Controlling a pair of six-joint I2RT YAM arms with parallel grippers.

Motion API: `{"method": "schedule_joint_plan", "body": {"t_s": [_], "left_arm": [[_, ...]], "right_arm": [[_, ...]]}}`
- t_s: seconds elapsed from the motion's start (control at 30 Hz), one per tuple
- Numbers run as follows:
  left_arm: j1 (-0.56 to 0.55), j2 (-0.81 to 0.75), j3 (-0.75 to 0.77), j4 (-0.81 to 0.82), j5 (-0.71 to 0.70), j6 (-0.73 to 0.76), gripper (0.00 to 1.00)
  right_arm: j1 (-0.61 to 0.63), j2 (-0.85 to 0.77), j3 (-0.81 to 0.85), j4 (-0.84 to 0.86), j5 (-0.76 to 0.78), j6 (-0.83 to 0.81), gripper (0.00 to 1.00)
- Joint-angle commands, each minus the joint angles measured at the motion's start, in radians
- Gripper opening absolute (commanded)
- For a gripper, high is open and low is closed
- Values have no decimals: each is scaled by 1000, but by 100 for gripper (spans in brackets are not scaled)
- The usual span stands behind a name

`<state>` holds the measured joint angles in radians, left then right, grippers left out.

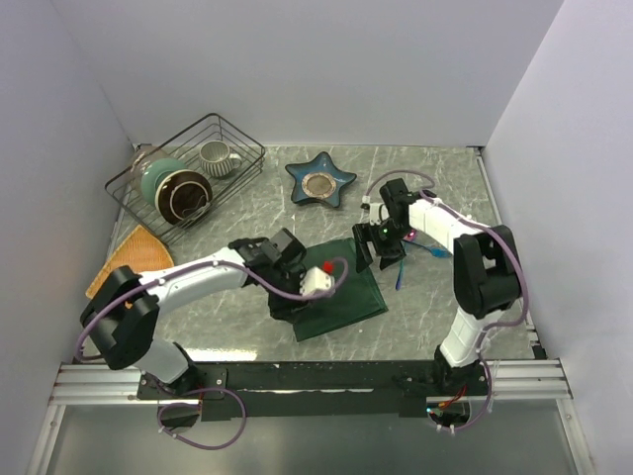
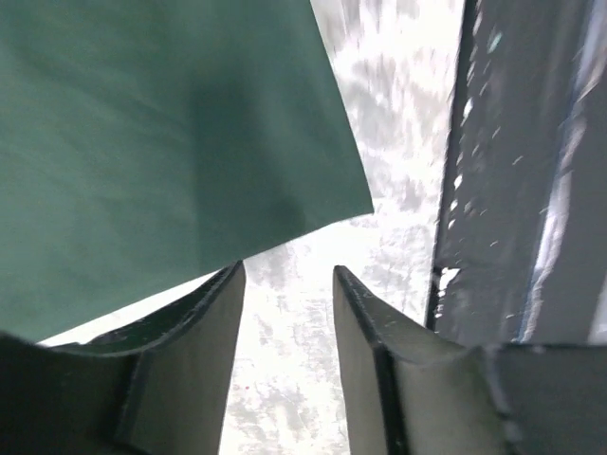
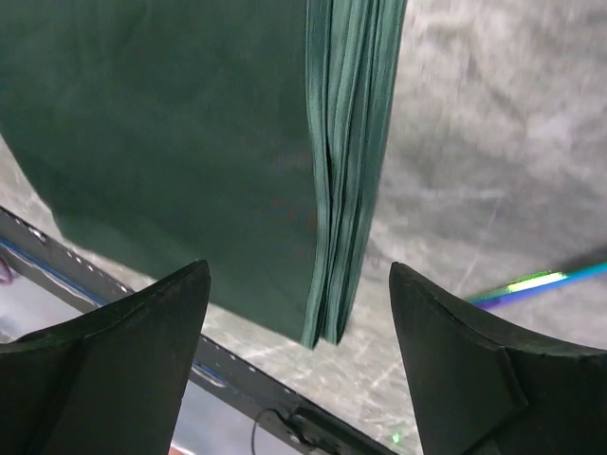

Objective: Fold the napkin into a case and place the utensils inside
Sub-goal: Rotate the square-folded napkin at the center of the board.

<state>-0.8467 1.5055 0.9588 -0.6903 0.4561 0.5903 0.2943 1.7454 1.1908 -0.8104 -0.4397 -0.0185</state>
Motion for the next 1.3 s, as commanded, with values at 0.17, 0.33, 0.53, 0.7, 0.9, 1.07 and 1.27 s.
{"method": "schedule_joint_plan", "body": {"t_s": [0.17,0.33,0.53,0.7,0.9,1.07,1.27], "left_arm": [[340,-73,152,-38,280,-139,51],[532,-91,156,9,326,-199,50],[710,-76,161,34,394,-267,49],[794,-68,137,54,435,-316,47],[814,-67,92,80,443,-334,45],[814,-54,58,109,426,-360,44],[810,-21,34,221,380,-449,46]], "right_arm": [[28,146,116,47,55,34,75],[60,195,164,56,99,28,61],[127,258,245,71,159,-55,43],[195,315,341,91,199,-153,32],[311,329,365,163,216,-322,24],[368,289,325,201,210,-449,26],[327,256,354,223,282,-401,42]]}}
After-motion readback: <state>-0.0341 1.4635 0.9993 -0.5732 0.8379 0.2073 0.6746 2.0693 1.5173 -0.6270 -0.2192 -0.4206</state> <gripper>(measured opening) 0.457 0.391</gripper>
